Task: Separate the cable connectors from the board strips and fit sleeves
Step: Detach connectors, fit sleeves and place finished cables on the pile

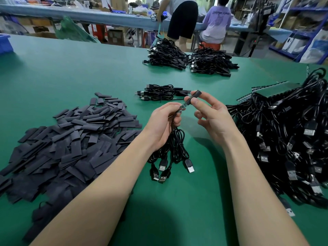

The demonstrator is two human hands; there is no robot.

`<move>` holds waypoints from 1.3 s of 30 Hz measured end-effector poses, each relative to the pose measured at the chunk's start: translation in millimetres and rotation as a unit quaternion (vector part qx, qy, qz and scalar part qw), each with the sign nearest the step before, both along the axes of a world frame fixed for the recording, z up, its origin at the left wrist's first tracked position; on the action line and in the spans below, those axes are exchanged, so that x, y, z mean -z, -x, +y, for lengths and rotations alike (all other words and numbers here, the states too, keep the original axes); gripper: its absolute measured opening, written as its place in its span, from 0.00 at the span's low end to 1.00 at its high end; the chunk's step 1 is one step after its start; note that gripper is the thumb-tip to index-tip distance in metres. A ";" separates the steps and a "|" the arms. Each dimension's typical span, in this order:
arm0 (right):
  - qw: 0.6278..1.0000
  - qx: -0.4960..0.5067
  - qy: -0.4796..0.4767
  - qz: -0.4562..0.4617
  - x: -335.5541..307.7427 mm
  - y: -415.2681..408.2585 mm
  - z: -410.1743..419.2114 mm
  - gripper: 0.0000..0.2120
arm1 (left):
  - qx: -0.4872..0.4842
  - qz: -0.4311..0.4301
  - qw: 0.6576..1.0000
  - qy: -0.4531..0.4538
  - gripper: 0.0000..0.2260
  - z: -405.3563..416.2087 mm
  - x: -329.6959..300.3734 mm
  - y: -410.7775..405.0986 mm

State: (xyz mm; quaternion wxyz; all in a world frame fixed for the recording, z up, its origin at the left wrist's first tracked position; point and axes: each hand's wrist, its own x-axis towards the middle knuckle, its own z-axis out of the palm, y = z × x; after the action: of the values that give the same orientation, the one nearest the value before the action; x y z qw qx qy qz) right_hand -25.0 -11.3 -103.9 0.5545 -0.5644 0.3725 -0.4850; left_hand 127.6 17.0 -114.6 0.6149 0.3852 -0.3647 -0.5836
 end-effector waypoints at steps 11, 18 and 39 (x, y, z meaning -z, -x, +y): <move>0.999 0.001 0.016 0.035 -1.6 -6.4 6.8 0.05 | -0.044 0.054 0.998 -0.006 0.07 -3.4 3.2 -3.0; 1.000 -0.002 0.005 0.006 2.3 -9.8 7.1 0.05 | -0.019 0.039 0.999 0.030 0.06 -2.2 5.8 -3.0; 0.993 0.061 -0.061 -0.085 8.3 0.6 -3.2 0.05 | -0.057 -0.058 0.994 0.067 0.07 -1.2 10.2 0.0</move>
State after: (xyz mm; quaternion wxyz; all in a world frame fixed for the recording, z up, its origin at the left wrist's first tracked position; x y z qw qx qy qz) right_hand -25.6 -14.6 -112.1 0.5868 -0.4622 0.3871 -0.5405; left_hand 127.6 15.7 -124.9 0.6488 0.3969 -0.4156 -0.4988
